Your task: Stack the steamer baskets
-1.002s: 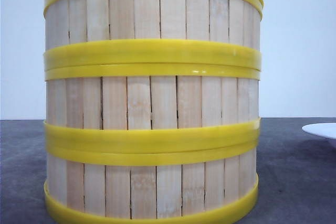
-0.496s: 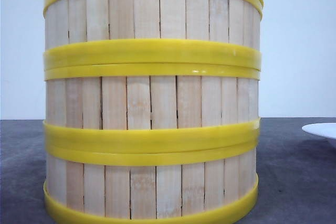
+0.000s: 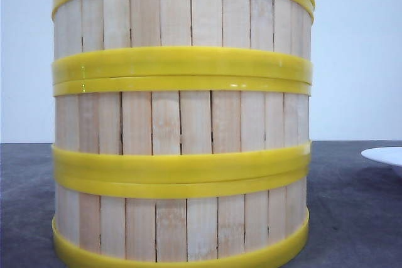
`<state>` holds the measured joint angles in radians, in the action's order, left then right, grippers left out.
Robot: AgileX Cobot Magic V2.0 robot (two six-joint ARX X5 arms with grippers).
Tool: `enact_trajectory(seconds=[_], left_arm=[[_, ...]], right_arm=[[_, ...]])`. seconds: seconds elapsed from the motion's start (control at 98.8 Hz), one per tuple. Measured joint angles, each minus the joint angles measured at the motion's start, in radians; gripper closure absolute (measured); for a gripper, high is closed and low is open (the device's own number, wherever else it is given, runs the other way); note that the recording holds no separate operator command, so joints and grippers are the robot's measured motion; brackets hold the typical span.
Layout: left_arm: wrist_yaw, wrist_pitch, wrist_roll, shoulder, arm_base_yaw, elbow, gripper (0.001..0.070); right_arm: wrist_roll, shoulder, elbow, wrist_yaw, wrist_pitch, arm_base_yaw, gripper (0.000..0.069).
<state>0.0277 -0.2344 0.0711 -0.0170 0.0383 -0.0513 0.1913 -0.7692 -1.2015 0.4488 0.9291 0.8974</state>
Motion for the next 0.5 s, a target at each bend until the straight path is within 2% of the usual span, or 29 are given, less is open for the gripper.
enact_trajectory(seconds=[0.192, 0.496], left_arm=[[0.002, 0.05, -0.004, 0.013, -0.002, 0.018, 0.0686], [0.002, 0.05, -0.005, 0.013, -0.003, 0.019, 0.0686]], right_arm=[[0.0, 0.0, 0.0, 0.0, 0.0, 0.0, 0.0687], [0.0, 0.0, 0.0, 0.0, 0.0, 0.0, 0.0687]])
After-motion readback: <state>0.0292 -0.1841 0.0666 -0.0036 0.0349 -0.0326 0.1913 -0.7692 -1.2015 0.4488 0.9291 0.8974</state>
